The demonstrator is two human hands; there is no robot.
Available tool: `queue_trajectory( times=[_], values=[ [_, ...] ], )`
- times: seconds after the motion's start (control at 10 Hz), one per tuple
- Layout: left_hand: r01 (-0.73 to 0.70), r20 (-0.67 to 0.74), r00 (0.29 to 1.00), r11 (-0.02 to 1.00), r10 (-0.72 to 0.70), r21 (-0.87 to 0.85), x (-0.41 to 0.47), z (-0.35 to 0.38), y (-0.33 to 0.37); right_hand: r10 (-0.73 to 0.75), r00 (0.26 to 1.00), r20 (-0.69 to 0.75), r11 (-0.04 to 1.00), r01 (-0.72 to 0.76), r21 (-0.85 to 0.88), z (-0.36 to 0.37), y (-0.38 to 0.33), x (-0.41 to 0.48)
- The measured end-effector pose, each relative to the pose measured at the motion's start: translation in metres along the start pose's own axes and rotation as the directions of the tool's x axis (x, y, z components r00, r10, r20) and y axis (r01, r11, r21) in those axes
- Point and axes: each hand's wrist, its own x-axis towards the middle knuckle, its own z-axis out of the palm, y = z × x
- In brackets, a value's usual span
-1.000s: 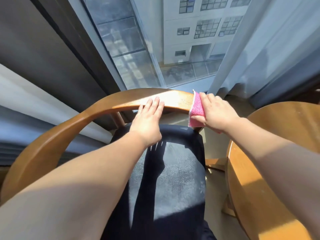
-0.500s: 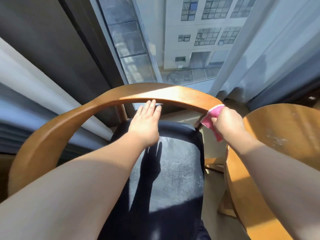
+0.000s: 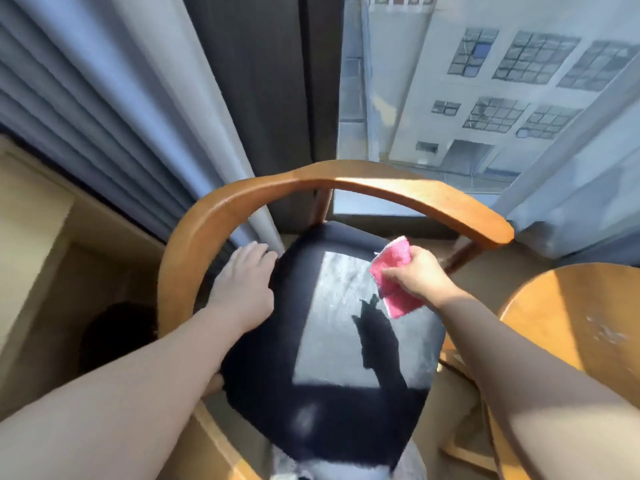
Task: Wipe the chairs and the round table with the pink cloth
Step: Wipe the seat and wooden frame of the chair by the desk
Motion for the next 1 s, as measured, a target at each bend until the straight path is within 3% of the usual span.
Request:
queue_trajectory(
  times=[0.2, 0.3, 0.4, 0.6, 0.9, 1.0],
  values=[
    [0.34, -0.043, 0.939, 0.939, -0.342, -0.052, -0.105, 0.012, -0.027, -0.084, 0.949, 0.304, 0.996, 0.07, 0.057, 0.051, -0.031, -0.017],
    [0.556, -0.063, 0.823, 0.823, -0.564, -0.115, -0.158, 0.031, -0.022, -0.143, 0.936, 0.321, 0.989, 0.149, 0.007, 0.079, -0.033, -0.031],
    [0.661, -0.052, 0.736, 0.732, -0.676, -0.165, -0.182, 0.051, -0.017, -0.154, 0.941, 0.3, 0.985, 0.169, -0.025, 0.099, -0.032, -0.04],
    [0.697, -0.149, 0.651, 0.664, -0.744, -0.272, -0.189, 0.081, 0.001, -0.162, 0.934, 0.319, 0.986, 0.137, 0.1, 0.148, -0.021, -0.055],
    [0.697, -0.199, 0.616, 0.645, -0.762, -0.313, -0.19, 0.09, 0.002, -0.219, 0.925, 0.31, 0.971, 0.175, 0.165, 0.204, -0.075, -0.05],
    [0.706, -0.194, 0.613, 0.641, -0.766, -0.3, -0.192, 0.091, 0.002, -0.343, 0.883, 0.321, 0.916, 0.24, 0.32, 0.224, -0.097, -0.065]
  ],
)
